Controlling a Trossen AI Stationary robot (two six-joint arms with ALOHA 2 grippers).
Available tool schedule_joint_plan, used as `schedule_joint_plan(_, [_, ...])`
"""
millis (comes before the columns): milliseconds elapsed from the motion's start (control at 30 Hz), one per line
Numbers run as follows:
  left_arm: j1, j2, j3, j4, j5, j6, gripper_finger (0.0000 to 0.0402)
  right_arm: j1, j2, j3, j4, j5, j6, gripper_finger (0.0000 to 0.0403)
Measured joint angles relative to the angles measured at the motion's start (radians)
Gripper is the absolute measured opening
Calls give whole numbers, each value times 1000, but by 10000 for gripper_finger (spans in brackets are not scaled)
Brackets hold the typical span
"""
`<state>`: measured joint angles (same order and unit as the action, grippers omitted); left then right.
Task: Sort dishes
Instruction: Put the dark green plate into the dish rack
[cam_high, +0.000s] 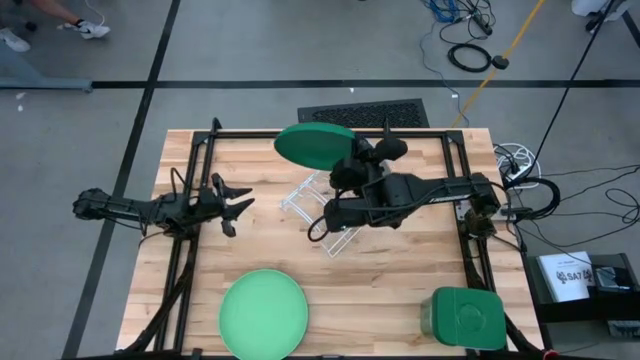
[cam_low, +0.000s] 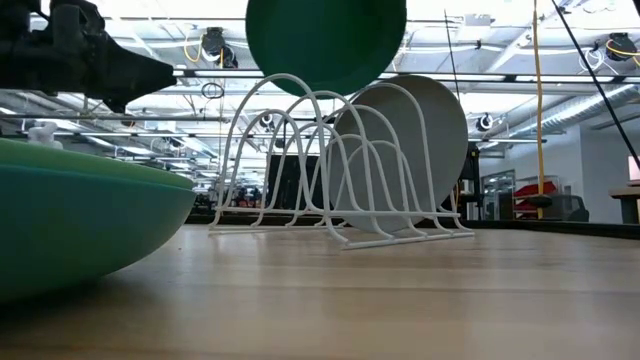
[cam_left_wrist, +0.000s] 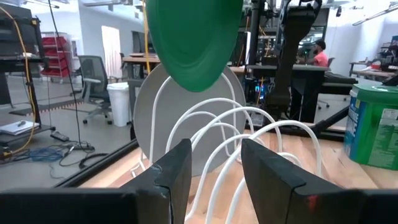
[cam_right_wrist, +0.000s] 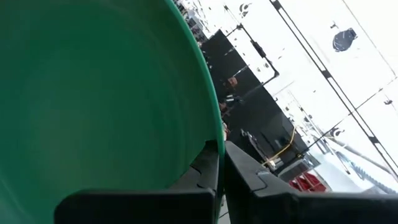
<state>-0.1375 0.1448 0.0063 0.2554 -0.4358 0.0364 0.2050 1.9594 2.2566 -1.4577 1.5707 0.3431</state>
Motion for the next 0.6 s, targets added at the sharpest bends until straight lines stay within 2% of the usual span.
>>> schedule_joint_plan(600, [0,5,0,-4,-32,22,141,-1,7,-18,-58,-2,92,0])
